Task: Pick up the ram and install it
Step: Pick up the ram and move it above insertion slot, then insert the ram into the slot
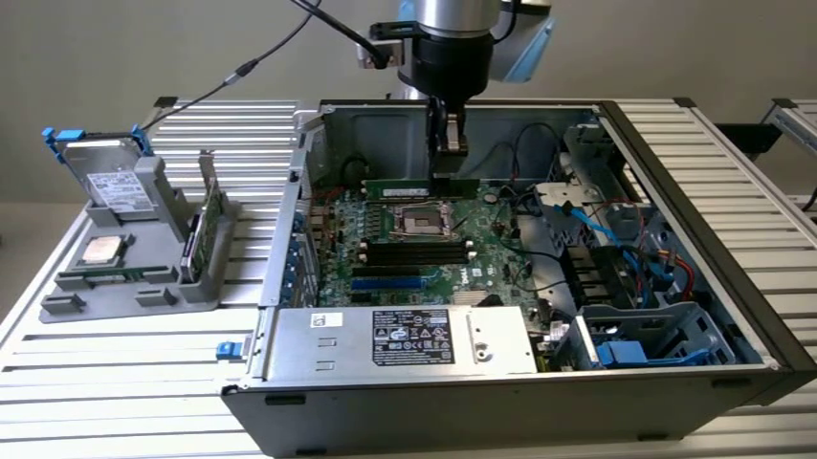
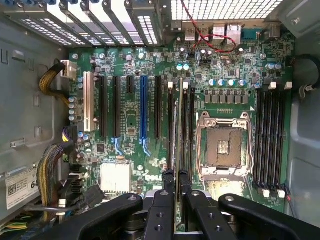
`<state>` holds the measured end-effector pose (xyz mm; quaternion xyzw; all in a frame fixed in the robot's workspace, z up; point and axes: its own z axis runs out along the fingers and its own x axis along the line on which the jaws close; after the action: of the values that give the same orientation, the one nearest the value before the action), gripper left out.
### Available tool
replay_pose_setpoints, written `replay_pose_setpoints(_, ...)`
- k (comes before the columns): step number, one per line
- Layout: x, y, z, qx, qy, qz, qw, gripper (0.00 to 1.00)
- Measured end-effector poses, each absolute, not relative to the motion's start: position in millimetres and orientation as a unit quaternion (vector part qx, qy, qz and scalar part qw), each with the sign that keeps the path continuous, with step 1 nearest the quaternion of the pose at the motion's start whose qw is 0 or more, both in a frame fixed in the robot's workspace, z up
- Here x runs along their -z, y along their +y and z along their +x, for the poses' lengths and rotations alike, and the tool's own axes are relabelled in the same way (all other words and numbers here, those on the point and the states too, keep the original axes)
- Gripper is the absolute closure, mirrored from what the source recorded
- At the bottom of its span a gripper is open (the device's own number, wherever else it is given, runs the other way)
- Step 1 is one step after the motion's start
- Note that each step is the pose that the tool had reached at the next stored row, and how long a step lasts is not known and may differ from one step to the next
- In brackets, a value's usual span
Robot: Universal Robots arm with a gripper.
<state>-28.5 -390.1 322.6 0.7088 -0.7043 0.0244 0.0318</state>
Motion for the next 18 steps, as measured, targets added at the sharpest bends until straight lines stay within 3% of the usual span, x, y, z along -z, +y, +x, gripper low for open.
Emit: replay_pose_setpoints(18,-314.8,-389.8,-28.8,-0.024,-0.704,0.709,0.032,0.86)
